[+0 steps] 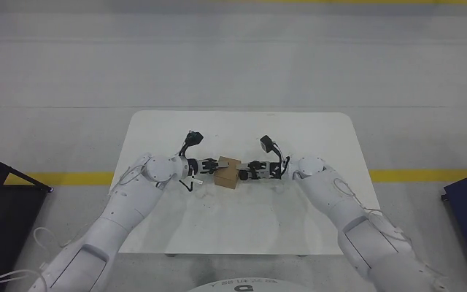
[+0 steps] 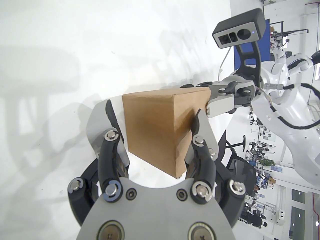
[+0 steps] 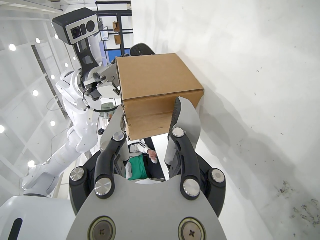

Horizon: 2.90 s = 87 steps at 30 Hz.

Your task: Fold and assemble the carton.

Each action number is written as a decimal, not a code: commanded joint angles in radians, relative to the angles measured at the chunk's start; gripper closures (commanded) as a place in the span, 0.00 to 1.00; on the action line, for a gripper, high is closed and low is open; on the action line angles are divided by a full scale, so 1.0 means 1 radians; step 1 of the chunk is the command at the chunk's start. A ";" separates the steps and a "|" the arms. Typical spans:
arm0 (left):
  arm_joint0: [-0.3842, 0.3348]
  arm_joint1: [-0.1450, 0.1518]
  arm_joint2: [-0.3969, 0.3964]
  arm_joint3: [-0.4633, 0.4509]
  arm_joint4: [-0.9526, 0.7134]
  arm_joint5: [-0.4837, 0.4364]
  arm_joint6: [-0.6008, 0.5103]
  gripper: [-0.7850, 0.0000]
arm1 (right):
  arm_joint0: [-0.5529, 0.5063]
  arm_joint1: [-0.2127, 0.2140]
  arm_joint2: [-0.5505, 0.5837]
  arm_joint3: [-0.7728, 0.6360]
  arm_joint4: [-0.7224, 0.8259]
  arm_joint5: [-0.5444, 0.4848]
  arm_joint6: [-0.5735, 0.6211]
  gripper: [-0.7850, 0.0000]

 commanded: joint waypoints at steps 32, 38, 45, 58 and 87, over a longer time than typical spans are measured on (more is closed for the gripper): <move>0.346 0.155 -0.525 -0.486 -0.093 -0.065 -0.138 0.00 | -0.344 0.154 0.147 -1.032 -0.448 0.663 -0.254 1.00; 0.346 0.155 -0.525 -0.486 -0.093 -0.065 -0.138 0.00 | -0.325 0.145 0.091 -1.058 -0.490 0.780 -0.278 1.00; 0.346 0.155 -0.525 -0.486 -0.093 -0.065 -0.138 0.00 | -0.241 0.123 0.029 -0.948 -0.456 0.813 -0.260 1.00; 0.346 0.155 -0.525 -0.486 -0.093 -0.065 -0.138 0.00 | -0.159 0.095 -0.020 -0.850 -0.410 0.798 -0.282 1.00; 0.346 0.155 -0.525 -0.486 -0.093 -0.065 -0.138 0.00 | -0.154 0.100 -0.019 -0.848 -0.439 0.853 -0.252 1.00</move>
